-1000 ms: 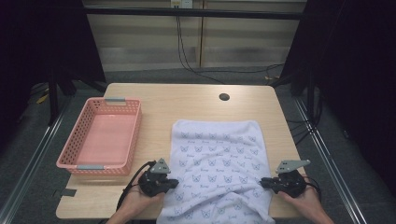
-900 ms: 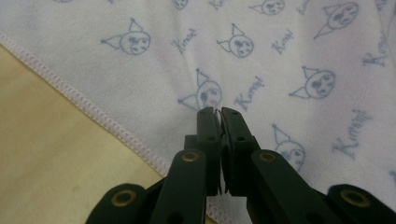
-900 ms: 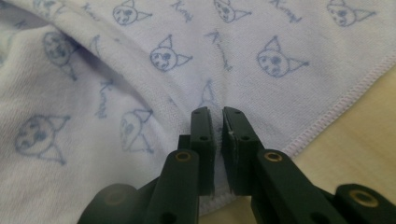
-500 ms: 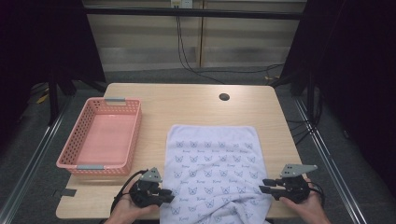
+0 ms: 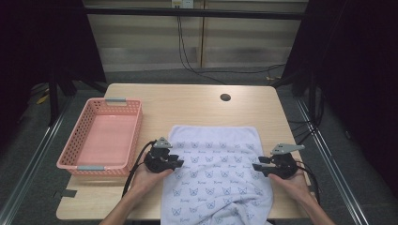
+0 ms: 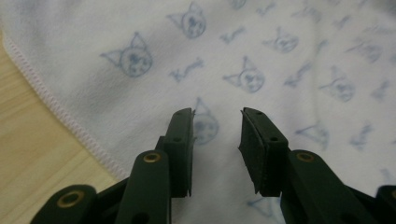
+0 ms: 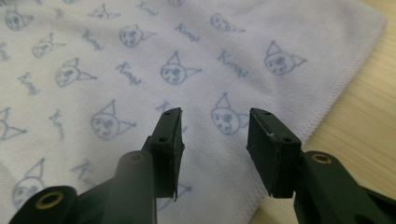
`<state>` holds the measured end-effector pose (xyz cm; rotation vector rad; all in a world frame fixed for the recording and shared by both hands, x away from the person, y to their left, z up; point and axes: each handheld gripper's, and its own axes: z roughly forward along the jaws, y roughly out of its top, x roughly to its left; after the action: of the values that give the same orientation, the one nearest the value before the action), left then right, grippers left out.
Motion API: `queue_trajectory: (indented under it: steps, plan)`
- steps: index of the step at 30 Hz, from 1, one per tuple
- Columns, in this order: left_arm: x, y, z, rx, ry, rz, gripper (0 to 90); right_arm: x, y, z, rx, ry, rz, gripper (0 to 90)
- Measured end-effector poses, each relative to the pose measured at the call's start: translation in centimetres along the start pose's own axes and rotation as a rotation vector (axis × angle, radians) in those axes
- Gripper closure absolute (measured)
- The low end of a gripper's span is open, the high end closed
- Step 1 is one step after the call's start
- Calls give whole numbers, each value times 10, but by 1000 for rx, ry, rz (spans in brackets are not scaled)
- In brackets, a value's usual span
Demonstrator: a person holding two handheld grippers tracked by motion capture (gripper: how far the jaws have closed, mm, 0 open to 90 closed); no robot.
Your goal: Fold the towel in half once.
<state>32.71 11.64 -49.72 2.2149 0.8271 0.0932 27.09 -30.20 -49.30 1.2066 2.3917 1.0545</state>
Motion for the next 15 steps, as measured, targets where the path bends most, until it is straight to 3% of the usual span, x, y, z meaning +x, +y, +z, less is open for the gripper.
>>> queue_trajectory:
  steps: [3, 4, 5, 7, 9, 12, 15]
  plan:
    - [-3, -1, 0, -7, 9, 4, 631, 5, -2, 7, 39, -22, -25, 541]
    - [-5, -2, 0, -6, 34, 30, 638, 6, -2, 7, 38, -33, -43, 550]
    - [-7, -2, 0, 2, 60, 47, 690, 6, -2, 8, 31, -34, -48, 591]
    - [-9, -3, -2, 16, 73, 66, 759, 9, -4, 6, 32, -31, -55, 676]
    - [-11, -8, -6, 11, 55, 67, 796, 11, -5, 4, 37, -22, -65, 748]
    - [-15, -17, -13, 7, 26, 59, 842, 15, -8, -1, 57, -14, -76, 756]
    - [-23, -21, -18, 37, -10, 79, 845, 20, -15, -10, 67, 14, -64, 773]
